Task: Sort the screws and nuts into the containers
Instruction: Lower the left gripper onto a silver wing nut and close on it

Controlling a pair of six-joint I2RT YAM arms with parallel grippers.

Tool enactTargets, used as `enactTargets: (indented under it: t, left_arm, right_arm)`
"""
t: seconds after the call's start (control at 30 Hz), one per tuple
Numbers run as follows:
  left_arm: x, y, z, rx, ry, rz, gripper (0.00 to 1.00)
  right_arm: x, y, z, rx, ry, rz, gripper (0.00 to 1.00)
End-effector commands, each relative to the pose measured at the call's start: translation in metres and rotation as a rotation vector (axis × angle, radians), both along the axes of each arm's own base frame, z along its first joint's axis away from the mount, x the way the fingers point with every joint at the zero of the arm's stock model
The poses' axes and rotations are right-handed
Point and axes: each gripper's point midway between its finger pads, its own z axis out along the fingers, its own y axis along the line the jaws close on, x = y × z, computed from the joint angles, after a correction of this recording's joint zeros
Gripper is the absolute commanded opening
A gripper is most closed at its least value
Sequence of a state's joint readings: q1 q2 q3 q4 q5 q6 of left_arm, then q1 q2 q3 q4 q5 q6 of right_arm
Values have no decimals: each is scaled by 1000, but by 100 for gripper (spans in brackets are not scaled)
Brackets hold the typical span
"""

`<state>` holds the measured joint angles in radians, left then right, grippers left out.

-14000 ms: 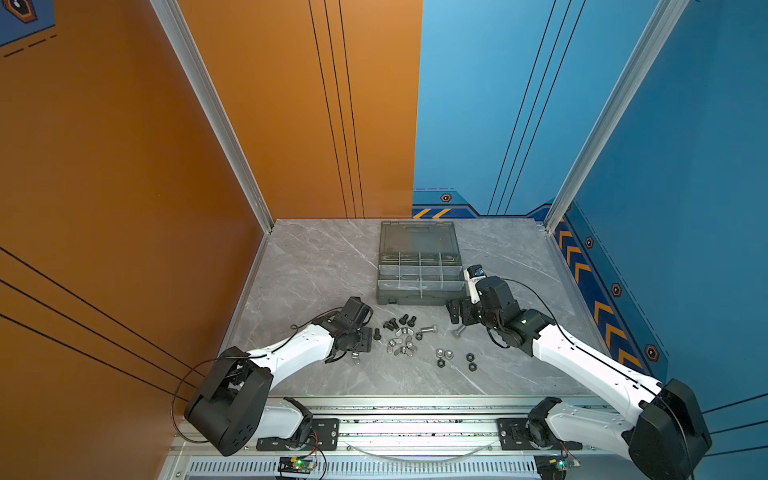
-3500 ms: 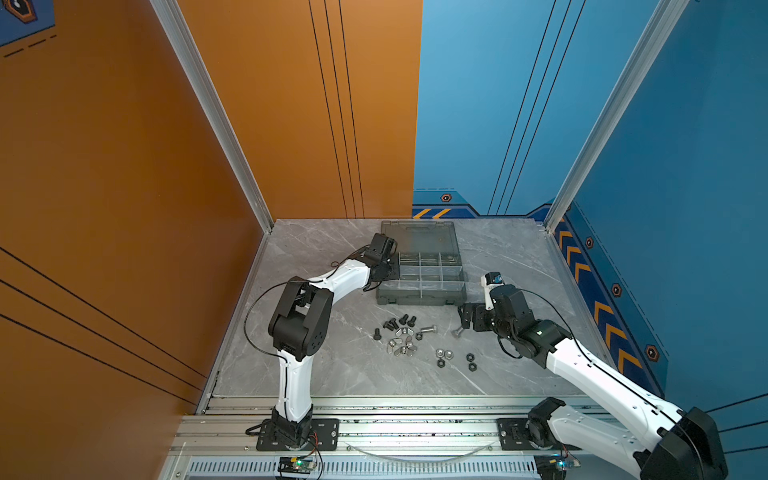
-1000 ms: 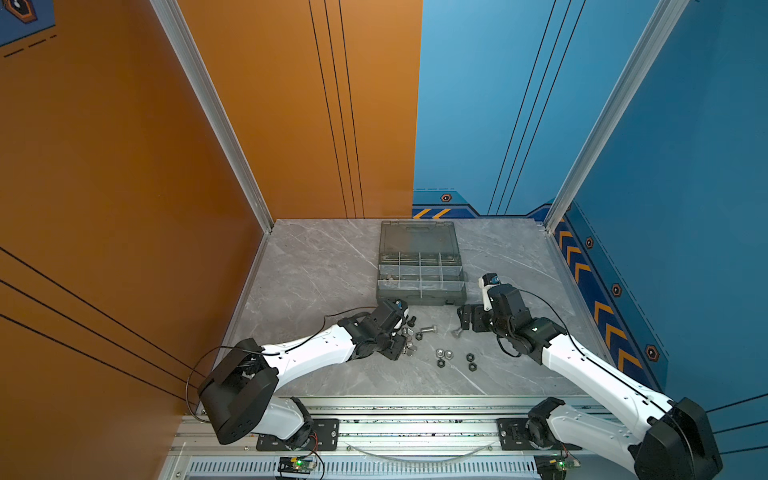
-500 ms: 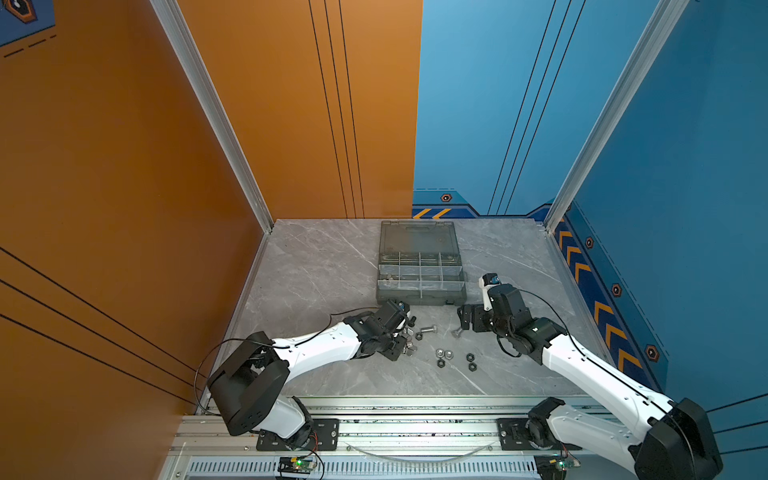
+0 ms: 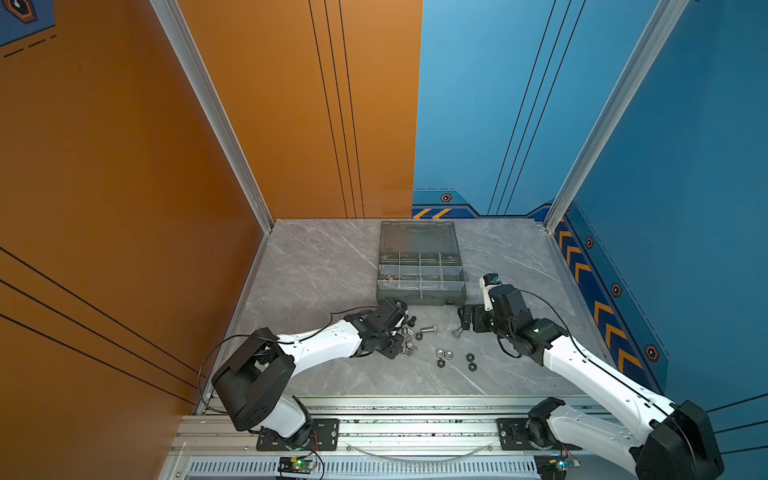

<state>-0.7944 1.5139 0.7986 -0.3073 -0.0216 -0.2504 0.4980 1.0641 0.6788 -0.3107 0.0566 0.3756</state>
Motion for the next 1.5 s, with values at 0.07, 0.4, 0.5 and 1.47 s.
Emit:
enactTargets:
  t: [0.07, 0.4, 0.5, 1.47]
  left_arm:
    - [4, -1, 0, 1, 12, 1, 47]
    - [7, -3, -7, 1, 24, 3, 46]
    - [8, -1, -8, 3, 27, 9, 45]
    - [12, -3, -14, 11, 48, 3, 38]
  right_arm:
    - [0, -3, 2, 10, -15, -23, 100]
    - [1, -4, 2, 11, -17, -27, 100]
    - [1, -4, 2, 9, -16, -28, 100]
    - [2, -4, 1, 7, -14, -30, 100]
